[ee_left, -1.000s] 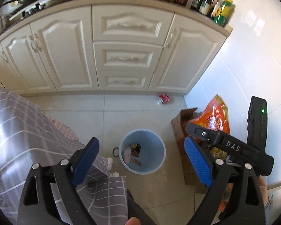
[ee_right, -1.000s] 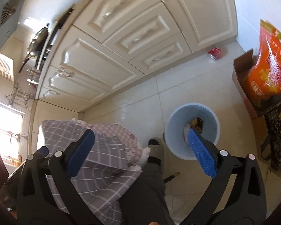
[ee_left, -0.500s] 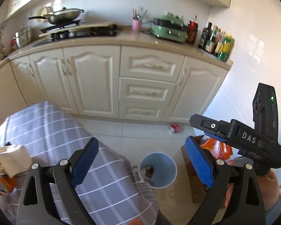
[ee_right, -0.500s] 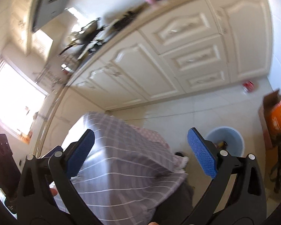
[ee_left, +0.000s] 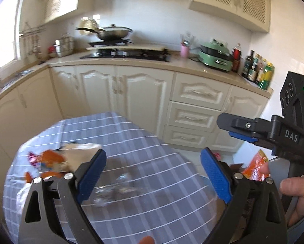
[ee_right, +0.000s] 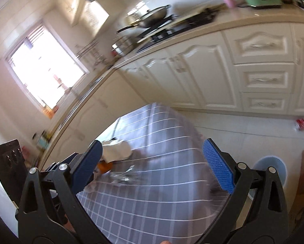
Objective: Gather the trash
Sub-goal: 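Move both open grippers back over the table, then grasp the clear pink-filled bag with the left gripper while the right grasps a clear plastic wrapper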
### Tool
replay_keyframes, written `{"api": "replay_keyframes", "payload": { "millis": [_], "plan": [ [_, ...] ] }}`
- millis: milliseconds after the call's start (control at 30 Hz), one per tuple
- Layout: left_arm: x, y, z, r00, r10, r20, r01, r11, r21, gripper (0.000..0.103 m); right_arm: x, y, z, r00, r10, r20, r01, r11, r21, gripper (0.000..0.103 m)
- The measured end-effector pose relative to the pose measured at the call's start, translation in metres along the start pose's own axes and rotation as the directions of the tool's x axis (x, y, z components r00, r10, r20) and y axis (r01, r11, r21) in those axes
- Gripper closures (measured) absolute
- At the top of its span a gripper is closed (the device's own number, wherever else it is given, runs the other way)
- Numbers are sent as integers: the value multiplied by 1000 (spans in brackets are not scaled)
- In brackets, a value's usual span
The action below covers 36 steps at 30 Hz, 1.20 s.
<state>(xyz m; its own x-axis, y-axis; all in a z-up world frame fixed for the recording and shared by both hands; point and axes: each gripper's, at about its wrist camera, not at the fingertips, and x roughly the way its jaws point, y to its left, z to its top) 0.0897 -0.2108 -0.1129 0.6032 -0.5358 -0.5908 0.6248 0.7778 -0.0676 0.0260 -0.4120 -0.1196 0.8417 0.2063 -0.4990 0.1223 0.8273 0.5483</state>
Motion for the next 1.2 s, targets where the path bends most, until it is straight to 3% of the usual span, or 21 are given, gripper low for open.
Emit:
{"api": "replay_keyframes", "payload": {
  "millis": [367, 567, 867, 1133, 1200],
  "plan": [
    [-62, 90, -28, 977, 201, 66, -196, 977, -82, 11, 37, 93, -25, 992, 75, -99, -98, 960, -262, 6],
    [-68, 133, -57, 961, 274, 23, -271, 957, -103, 11, 77, 117, -59, 975, -28, -219, -72, 898, -435, 6],
    [-35, 198, -101, 934, 338, -117, -350, 930, -110, 11, 137, 116, -95, 929, -155, -335, -57, 836, -545, 6],
    [18, 223, -118, 917, 332, -219, -349, 936, -40, 10, 187, 103, -110, 888, -245, -390, -49, 792, -609, 7],
    [24, 227, -118, 922, 316, -223, -334, 942, -46, 10, 193, 102, -109, 883, -230, -409, -65, 803, -592, 23]
  ]
}}
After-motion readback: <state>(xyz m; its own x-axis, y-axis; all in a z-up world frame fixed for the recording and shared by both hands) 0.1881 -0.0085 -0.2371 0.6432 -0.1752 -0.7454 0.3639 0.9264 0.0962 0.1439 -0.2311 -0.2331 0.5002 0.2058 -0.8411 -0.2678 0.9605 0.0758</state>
